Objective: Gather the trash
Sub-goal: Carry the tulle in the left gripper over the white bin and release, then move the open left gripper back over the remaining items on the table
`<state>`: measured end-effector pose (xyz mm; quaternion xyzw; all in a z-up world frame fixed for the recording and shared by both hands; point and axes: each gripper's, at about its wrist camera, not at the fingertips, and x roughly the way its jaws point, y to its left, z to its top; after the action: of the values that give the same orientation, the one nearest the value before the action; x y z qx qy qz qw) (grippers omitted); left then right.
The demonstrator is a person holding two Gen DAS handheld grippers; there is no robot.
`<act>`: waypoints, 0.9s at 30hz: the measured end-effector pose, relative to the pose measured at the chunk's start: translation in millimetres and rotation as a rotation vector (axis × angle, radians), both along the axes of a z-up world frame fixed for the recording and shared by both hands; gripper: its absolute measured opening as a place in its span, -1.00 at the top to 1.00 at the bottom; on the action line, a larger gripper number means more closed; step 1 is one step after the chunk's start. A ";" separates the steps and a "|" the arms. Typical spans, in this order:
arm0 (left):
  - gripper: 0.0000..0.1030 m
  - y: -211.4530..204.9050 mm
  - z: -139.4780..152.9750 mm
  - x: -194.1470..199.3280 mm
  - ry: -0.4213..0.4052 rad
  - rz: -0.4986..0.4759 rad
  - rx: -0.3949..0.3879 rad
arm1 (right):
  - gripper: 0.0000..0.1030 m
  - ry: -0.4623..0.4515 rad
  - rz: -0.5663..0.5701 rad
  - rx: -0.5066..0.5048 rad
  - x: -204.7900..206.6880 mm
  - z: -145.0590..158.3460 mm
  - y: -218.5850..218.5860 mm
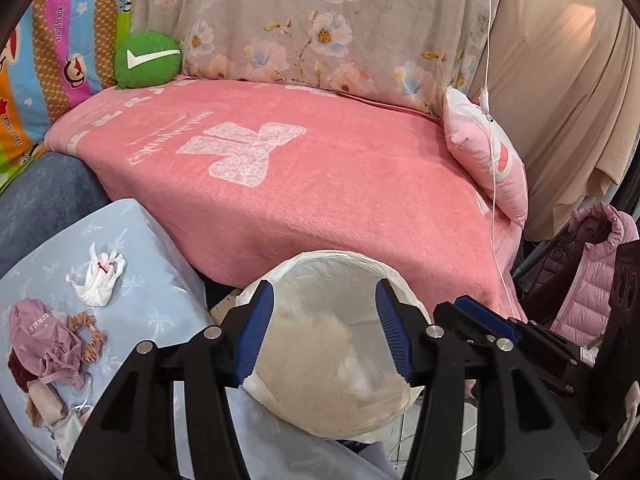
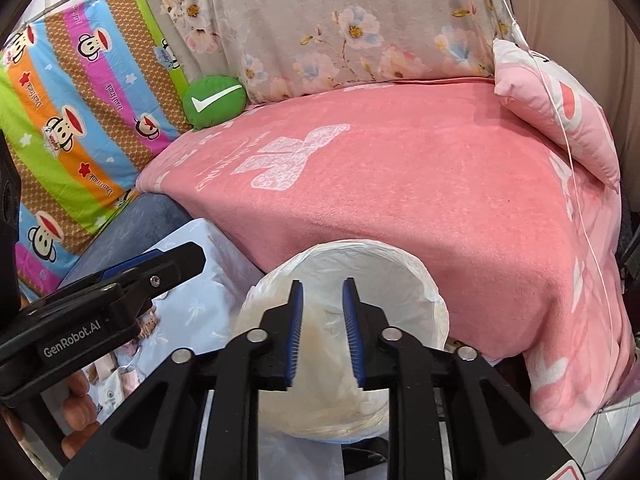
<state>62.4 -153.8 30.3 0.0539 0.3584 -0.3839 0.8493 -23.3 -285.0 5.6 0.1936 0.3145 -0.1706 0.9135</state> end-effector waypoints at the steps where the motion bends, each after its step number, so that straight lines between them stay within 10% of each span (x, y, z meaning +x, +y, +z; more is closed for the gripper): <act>1: 0.01 0.6 -0.1 0.2 -0.002 0.002 0.002 | 0.50 -0.001 0.000 -0.001 -0.3 0.1 0.4; 27: 0.01 74.1 -1.5 3.7 0.009 0.163 -0.003 | 0.18 0.006 0.141 -0.054 7.6 18.5 77.3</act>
<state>66.0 -79.7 28.8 0.0216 0.3646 -0.3142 0.8763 -15.6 -207.6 24.1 0.1457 0.3254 -0.1146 0.9272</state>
